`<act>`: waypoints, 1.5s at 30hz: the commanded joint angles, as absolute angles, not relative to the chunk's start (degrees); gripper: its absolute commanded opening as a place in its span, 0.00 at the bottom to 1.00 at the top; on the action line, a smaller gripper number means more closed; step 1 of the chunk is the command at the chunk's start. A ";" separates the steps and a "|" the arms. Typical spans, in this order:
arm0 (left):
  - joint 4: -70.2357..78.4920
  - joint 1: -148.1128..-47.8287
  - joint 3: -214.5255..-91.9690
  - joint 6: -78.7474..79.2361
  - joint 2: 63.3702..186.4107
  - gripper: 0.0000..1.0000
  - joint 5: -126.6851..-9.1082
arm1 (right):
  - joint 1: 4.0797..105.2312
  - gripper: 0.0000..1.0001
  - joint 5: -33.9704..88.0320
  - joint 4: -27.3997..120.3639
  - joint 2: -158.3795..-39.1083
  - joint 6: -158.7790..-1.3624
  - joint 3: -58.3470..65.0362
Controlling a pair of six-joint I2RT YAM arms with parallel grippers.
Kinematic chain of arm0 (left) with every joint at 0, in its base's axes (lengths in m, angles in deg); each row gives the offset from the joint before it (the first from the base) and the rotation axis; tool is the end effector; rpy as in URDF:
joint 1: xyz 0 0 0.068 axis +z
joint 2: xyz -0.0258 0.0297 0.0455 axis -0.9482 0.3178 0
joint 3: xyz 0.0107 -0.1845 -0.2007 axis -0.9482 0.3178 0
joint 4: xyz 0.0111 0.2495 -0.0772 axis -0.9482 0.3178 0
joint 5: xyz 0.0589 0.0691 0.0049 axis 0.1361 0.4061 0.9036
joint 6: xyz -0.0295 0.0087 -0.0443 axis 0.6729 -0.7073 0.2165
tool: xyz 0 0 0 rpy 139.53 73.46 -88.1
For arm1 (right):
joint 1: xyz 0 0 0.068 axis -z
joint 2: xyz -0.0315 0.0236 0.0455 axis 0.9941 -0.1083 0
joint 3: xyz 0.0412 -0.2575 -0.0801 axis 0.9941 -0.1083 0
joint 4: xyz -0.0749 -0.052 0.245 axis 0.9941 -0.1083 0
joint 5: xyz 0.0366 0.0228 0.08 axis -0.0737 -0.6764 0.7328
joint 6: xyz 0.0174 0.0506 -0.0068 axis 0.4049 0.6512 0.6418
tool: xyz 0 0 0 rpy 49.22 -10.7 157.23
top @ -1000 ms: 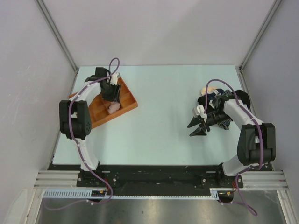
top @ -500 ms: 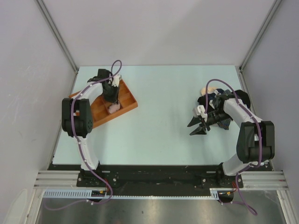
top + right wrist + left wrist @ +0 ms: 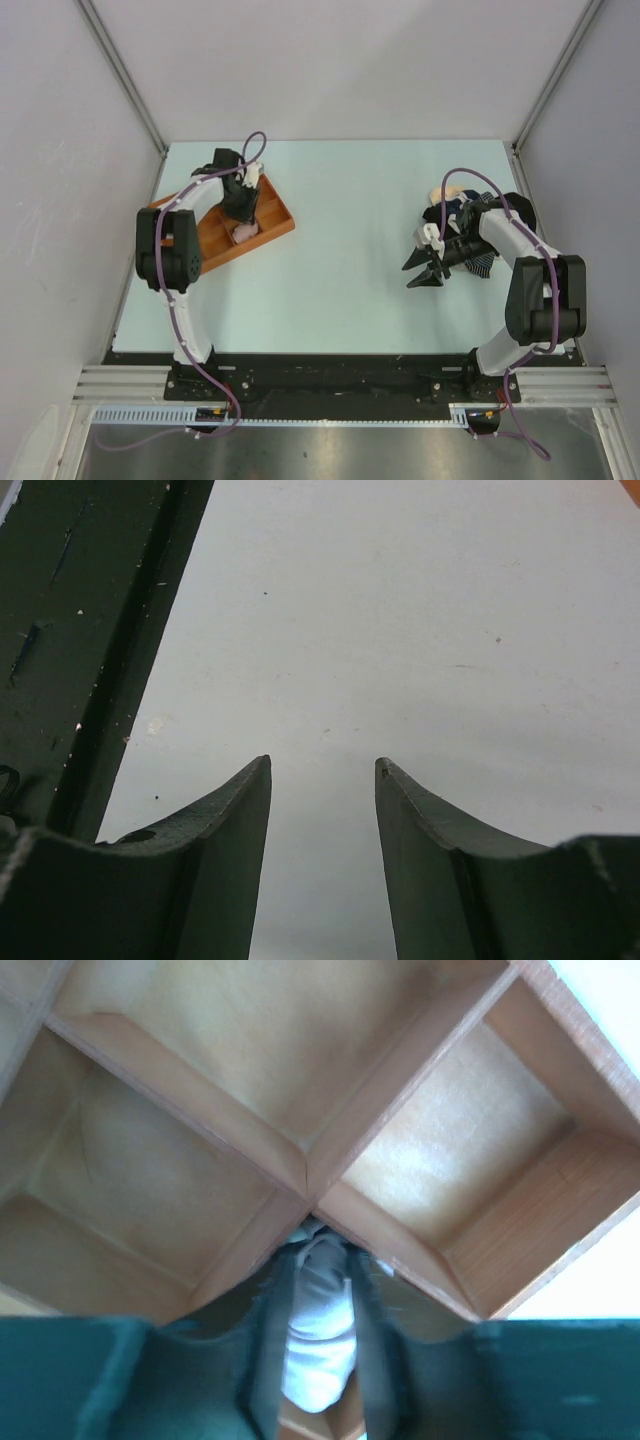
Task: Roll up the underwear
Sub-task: Pick up the underwear.
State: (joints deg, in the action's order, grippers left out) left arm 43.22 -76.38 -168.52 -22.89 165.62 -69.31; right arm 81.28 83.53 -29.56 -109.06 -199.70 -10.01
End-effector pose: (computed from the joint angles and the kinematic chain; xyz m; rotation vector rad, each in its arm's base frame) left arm 0.4228 -0.0423 0.1861 0.4358 2.6673 -0.1946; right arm 0.2438 0.0427 0.2245 -1.7236 1.3127 1.0177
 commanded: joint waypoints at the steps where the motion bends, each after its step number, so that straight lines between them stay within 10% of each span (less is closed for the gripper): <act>1: 44.20 -77.80 -167.12 -23.64 165.51 0.42 -65.35 | 81.50 0.50 85.92 -40.02 -109.33 -204.04 -8.13; 19: 41.48 -77.01 -168.53 -20.92 150.31 0.58 -66.05 | 81.67 0.50 86.01 -40.02 -108.72 -203.69 -8.13; 21: 37.88 -77.01 -164.16 -20.83 145.39 1.00 -66.31 | 82.02 0.51 86.62 -40.02 -108.19 -203.60 -8.13; 28: 30.07 -77.01 -154.04 -18.29 132.12 1.00 -69.30 | 83.34 0.51 87.68 -37.75 -106.62 -198.17 -6.72; 45: 24.86 -75.43 -131.62 -5.62 105.21 1.00 -78.32 | 85.19 0.52 69.15 13.91 -89.82 -122.95 -6.46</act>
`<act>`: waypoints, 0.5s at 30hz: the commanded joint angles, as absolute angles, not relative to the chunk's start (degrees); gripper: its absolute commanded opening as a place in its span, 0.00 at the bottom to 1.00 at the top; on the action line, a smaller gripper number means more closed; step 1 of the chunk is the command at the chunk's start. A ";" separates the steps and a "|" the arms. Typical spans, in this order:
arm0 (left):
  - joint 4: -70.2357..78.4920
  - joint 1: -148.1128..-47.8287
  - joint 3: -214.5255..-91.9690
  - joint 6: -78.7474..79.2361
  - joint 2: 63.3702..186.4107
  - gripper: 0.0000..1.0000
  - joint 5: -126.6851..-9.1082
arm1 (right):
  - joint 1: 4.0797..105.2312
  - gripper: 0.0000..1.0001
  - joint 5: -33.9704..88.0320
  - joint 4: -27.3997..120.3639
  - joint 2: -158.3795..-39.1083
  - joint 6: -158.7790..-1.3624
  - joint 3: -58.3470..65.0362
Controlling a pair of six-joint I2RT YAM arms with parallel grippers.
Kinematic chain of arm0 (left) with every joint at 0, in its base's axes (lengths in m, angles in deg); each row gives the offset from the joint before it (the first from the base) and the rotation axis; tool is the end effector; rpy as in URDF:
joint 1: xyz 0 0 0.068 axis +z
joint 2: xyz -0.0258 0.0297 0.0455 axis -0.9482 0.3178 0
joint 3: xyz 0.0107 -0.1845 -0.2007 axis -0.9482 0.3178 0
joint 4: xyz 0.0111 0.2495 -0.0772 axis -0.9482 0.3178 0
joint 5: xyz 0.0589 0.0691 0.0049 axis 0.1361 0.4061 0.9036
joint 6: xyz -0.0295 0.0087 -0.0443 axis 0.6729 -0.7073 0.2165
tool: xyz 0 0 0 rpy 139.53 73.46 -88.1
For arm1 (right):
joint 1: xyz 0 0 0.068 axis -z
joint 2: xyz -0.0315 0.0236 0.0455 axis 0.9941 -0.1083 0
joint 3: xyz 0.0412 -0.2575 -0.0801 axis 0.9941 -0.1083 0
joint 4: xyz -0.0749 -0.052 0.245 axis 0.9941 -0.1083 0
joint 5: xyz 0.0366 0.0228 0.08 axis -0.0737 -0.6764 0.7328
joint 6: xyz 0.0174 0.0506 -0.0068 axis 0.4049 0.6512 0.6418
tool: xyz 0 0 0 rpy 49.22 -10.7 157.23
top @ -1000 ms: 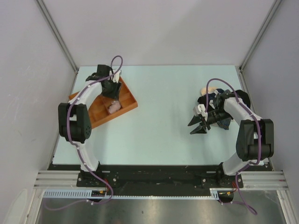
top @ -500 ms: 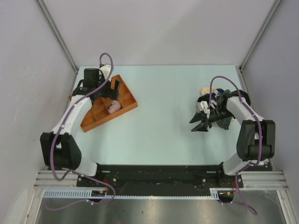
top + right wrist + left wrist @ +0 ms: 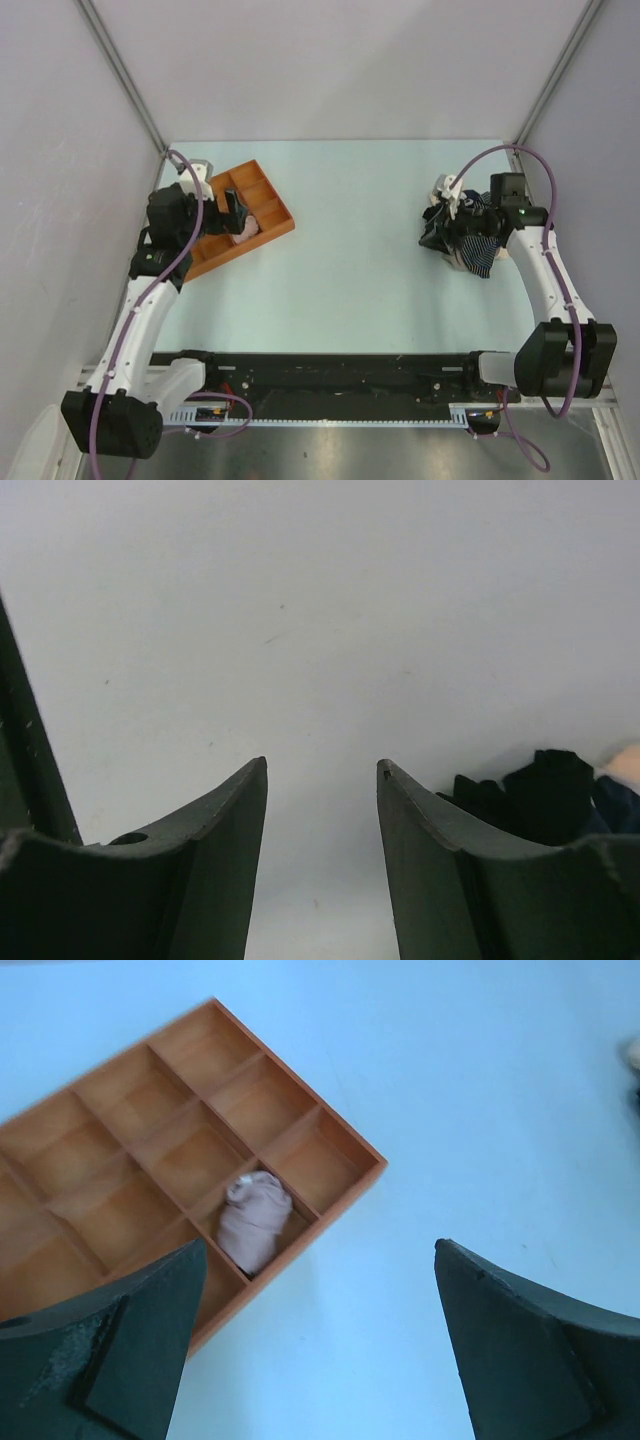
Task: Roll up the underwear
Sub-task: Pick up the underwear.
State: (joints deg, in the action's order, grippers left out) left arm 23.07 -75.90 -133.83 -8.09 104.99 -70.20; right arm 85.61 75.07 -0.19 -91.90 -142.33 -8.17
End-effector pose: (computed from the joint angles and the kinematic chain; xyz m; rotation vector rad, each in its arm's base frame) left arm 0.2196 -0.0235 0.3427 0.1445 1.9102 -0.2666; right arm 0.2515 0.0214 0.3044 -1.2456 1.7402 0.6837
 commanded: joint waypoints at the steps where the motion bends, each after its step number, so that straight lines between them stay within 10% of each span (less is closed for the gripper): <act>1: 25.04 -75.43 -131.09 -5.71 104.34 1.00 -79.31 | 85.19 0.52 66.79 15.33 -89.82 -119.18 -6.46; 15: 24.95 -75.43 -123.62 -6.41 96.51 1.00 -80.99 | 85.63 0.53 64.13 17.99 -90.18 -113.25 -6.72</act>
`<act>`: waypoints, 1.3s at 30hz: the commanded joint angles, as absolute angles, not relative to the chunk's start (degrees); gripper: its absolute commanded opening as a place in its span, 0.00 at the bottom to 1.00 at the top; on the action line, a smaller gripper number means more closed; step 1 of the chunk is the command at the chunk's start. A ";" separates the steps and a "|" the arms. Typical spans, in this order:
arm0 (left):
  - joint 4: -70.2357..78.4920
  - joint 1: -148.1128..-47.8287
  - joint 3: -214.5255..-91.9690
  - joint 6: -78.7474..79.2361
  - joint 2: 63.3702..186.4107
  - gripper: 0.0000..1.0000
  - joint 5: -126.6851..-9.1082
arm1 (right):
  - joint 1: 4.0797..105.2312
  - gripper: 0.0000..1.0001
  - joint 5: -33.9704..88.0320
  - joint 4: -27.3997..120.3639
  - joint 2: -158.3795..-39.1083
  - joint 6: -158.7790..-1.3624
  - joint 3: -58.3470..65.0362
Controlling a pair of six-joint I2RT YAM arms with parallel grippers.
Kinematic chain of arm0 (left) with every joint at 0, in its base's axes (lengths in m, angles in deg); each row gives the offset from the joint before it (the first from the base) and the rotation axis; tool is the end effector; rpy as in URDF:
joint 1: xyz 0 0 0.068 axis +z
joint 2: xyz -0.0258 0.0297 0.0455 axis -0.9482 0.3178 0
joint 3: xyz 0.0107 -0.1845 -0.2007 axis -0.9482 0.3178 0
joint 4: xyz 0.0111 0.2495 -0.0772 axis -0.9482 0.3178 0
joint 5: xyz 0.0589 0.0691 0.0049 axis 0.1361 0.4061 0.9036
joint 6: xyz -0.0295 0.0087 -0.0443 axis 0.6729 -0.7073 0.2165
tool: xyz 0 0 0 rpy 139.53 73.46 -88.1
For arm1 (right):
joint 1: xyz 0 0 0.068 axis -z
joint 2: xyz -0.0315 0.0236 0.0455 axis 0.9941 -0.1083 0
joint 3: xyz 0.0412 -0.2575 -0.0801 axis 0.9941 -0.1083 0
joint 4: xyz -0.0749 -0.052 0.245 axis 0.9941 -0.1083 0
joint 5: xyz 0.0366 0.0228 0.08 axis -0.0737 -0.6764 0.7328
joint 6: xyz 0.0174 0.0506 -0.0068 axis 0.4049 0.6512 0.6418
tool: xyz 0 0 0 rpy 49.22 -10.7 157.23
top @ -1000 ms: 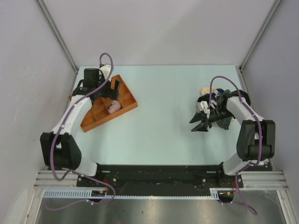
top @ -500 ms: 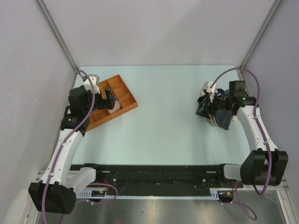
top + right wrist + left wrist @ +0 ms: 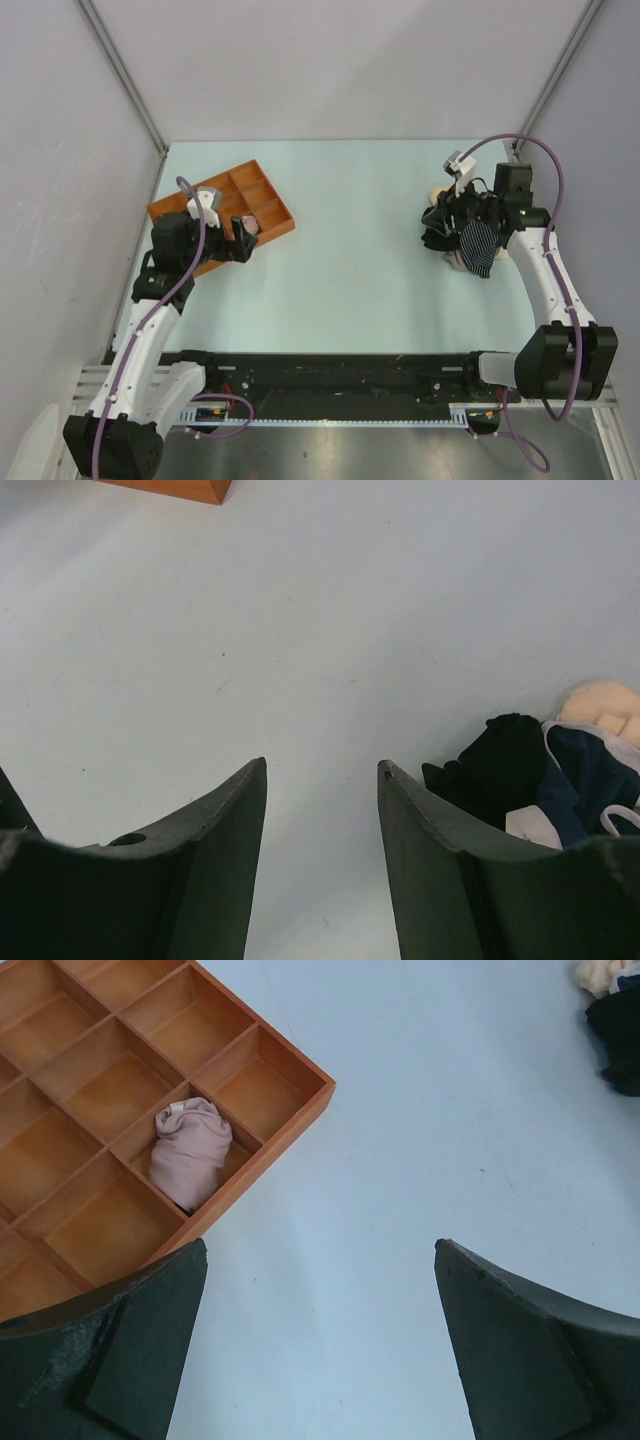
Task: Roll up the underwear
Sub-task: Pick up the underwear.
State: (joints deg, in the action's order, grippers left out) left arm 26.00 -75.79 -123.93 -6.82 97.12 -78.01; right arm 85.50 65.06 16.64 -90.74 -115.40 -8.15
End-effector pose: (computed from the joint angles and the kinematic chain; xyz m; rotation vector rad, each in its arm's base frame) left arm 0.1879 -0.0254 0.3032 0.2035 1.9900 -0.4194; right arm 0.2716 0.0173 0.3246 -0.8680 1.8902 0.5775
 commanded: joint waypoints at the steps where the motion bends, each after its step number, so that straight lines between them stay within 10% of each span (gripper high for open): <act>1: 25.04 -75.34 -123.62 -6.41 96.07 1.00 -81.25 | 85.72 0.53 63.69 17.99 -89.74 -113.08 -6.72; 22: 21.62 -75.51 -119.93 -6.24 90.35 1.00 -83.54 | 93.36 0.59 63.43 21.42 -86.21 -108.76 -9.18; 39: 22.23 -75.07 -120.98 -5.89 91.50 1.00 -84.95 | 97.49 0.47 27.39 21.94 -108.72 -114.40 -3.82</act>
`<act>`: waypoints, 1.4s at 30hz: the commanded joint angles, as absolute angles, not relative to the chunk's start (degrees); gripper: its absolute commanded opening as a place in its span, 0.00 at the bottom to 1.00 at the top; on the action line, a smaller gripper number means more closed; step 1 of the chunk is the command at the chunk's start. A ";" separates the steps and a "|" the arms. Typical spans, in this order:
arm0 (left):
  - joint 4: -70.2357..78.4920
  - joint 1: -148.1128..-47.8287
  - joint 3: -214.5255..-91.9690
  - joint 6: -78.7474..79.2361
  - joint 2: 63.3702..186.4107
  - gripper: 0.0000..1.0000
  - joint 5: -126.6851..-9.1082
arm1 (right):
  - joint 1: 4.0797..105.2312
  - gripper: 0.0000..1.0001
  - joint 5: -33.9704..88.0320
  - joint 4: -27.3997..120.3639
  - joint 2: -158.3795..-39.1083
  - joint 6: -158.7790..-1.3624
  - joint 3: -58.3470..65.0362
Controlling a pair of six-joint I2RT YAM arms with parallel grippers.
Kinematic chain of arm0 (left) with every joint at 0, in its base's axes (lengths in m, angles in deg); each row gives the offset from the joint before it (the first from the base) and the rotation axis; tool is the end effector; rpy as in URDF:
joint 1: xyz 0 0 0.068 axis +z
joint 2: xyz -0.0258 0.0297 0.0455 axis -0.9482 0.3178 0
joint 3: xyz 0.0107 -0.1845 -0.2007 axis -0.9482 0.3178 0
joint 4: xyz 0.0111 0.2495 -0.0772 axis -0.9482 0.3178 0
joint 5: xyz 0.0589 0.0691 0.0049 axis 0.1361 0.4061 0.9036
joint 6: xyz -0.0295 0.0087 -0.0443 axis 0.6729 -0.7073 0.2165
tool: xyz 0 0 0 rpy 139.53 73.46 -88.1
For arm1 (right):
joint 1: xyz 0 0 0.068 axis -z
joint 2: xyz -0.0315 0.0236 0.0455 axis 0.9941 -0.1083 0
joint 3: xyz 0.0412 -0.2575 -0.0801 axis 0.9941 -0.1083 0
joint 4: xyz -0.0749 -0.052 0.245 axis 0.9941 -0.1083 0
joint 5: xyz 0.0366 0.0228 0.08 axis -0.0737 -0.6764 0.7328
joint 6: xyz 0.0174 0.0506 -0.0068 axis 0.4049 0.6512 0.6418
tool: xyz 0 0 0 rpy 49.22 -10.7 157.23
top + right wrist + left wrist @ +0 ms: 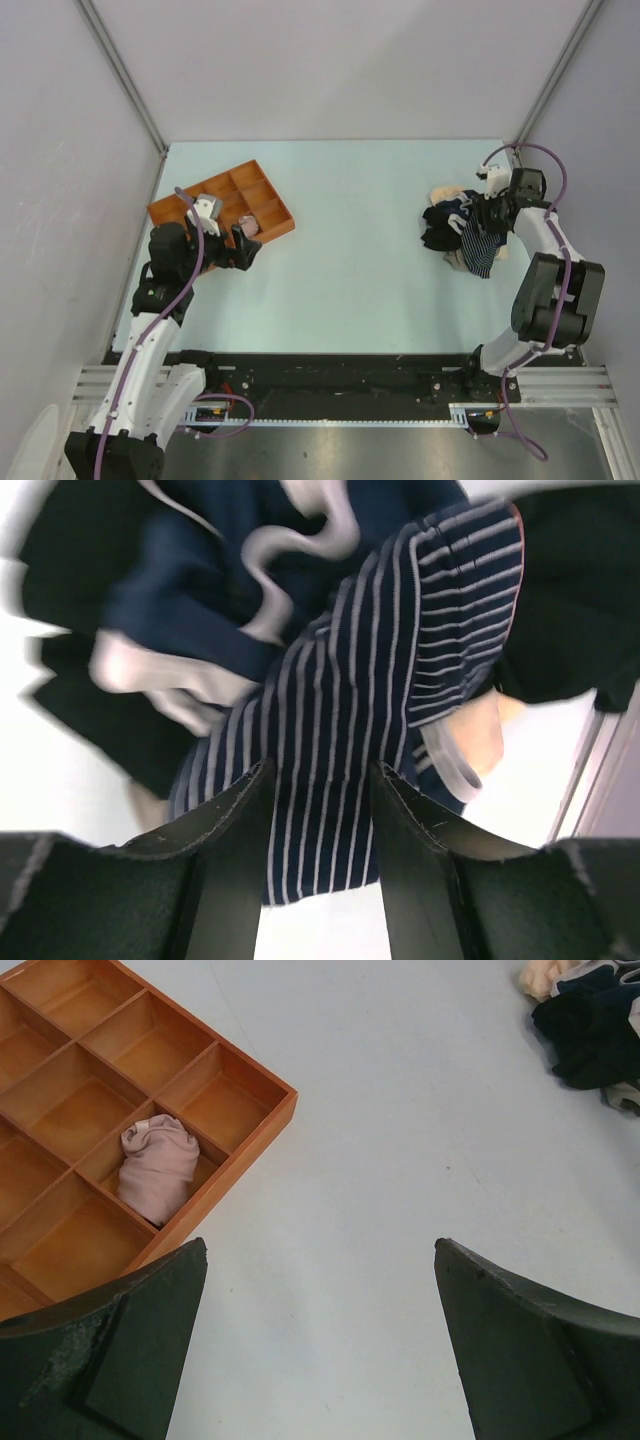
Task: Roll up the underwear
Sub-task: Pick up the underwear.
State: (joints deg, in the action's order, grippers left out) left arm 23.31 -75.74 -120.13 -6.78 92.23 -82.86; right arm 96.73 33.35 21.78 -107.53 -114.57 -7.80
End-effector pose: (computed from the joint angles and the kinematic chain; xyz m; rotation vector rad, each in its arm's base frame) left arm 0.1727 -0.0269 0.2990 0.2669 1.9153 -0.4940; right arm 0.3286 -0.0668 0.2428 -0.4151 2.3842 -0.0225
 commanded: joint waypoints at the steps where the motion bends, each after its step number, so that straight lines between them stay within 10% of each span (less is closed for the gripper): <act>1: 22.14 -75.07 -121.07 -5.89 91.24 1.00 -85.03 | 97.49 0.47 26.95 21.68 -108.89 -114.22 -3.74; 17: 22.40 -75.16 -120.80 -5.80 90.53 1.00 -84.69 | 101.62 0.57 33.00 19.22 -110.12 -113.34 -2.77; 19: 22.58 -75.16 -120.80 -5.88 90.44 1.00 -84.68 | 101.89 0.54 35.81 18.08 -111.44 -113.16 -2.42; 25: 22.58 -75.16 -120.80 -5.89 90.44 1.00 -84.07 | 102.06 0.00 43.73 14.39 -106.89 -113.78 -0.75; 42: 22.14 -75.16 -120.37 -5.89 88.42 1.00 -80.56 | 84.07 0.00 59.72 2.35 -88.16 -116.93 15.87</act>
State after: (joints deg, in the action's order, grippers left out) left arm 23.47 -75.57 -120.13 -6.76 89.80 -82.27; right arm 92.56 50.50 9.34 -89.50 -112.62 13.97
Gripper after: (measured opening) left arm 0.996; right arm 0.009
